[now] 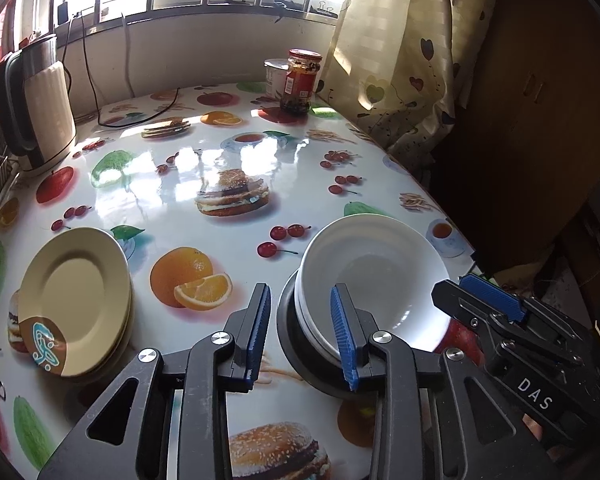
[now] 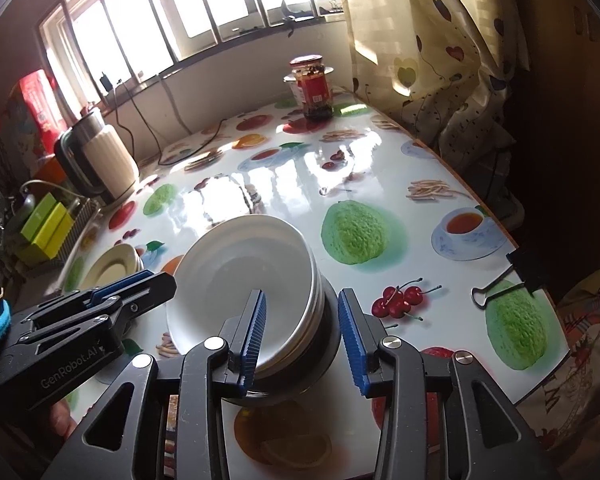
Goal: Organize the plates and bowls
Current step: 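Lower the white bowl onto the stack and open both tools, then close both tools on the rim of the dark pot holding the bowl stack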
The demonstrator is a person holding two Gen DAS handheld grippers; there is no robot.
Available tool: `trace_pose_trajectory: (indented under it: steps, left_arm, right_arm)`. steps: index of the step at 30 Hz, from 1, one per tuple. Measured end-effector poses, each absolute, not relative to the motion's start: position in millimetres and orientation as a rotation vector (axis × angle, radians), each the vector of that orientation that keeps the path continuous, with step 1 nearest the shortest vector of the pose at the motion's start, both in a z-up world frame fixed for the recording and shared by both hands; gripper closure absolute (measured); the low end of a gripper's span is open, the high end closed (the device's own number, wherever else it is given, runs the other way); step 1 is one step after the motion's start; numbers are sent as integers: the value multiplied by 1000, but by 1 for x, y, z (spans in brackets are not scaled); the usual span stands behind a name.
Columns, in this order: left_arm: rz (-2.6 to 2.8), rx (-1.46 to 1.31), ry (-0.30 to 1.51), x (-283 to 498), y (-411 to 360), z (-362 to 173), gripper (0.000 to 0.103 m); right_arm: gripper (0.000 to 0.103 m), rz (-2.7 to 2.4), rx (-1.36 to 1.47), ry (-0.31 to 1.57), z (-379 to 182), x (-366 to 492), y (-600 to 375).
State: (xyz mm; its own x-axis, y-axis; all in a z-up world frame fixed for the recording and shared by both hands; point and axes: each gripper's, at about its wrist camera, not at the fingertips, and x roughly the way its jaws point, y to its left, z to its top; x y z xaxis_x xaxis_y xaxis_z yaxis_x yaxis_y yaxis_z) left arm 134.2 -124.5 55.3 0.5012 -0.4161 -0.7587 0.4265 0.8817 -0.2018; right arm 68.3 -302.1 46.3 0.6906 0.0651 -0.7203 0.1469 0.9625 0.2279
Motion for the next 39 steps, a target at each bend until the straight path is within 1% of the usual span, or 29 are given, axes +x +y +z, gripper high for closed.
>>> trace_pose_trajectory:
  steps: [4,6,13,22,28,30,39]
  left_arm:
    - [-483,21,880,127,-117,58,65]
    - [-476,15,865,123,-113,60,63]
    - [-426,19,824,114,-98,62,62]
    - [-374,21,841,109,-84,45,62]
    - [-394,5,859,108,-81,33,62]
    - [-409,-10,873,111,-80,28,62]
    - [-472,-77,922,123,-84,12,62]
  right_arm:
    - [64,-53,286,772,51,60,-305]
    - [61,-58,288,762,51,56,-307]
    - [60,-85,306,742,51,43,-317]
    - [59,-94,309,727,44,30,-326]
    - [55,-88,316,730,35,27,-331]
    - [52,-95,323,737,30,27,-333]
    - [51,-73,358,799,3,37,-339]
